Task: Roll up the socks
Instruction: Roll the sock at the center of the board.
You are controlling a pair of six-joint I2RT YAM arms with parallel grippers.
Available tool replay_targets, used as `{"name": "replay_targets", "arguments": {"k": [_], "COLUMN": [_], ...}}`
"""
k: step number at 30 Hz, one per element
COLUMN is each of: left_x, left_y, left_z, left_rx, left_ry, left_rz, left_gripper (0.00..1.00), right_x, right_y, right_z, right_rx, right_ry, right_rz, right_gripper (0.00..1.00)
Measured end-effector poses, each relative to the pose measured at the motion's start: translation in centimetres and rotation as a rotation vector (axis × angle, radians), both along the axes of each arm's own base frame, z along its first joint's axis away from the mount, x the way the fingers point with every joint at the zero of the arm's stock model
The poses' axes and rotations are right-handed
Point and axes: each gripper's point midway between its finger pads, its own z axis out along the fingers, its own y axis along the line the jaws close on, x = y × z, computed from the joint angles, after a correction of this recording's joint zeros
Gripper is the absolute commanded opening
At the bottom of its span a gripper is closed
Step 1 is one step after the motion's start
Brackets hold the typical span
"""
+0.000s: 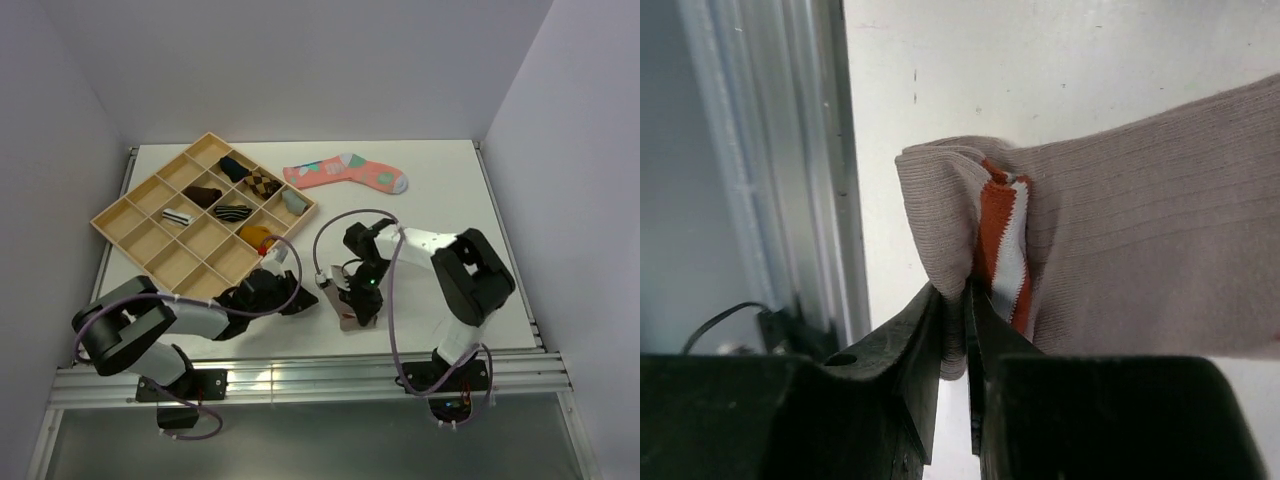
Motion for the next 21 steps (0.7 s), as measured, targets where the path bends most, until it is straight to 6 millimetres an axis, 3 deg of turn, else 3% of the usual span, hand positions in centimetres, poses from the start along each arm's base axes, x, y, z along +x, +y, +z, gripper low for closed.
{"name": "replay_targets", "arguments": {"k": [2, 7, 15, 21], "left_x": [-0.9, -2.8, -1.9, -2.1], "left_y": [0.3, -1.8, -5.2, -7.0], "left_z": [-0.1, 2.4, 4.5, 2.5], "left_rx": [0.013, 0.001, 0.052, 0.099], "left_ry": [-0.041, -0.208, -0.387, -0.403], "left_rz": [0.005, -0.070, -0.165, -0.253], "left_gripper": [0.16, 0.22, 0.37, 0.37], "right_x": [0.4, 1.6, 1.9, 1.9], "right_y": [0.2, 0.5, 0.4, 0.3], "right_z": [0.1, 0.0, -0.2, -0.2], "right_rx": [-0.022, -0.068, -0.125, -0.139], "right_ry": [0.068, 0.216, 0.369, 0.382], "right_rz": [-0.016, -0.072, -0.143, -0.161], "right_gripper": [0.19, 0.19, 0.20, 0.20]}}
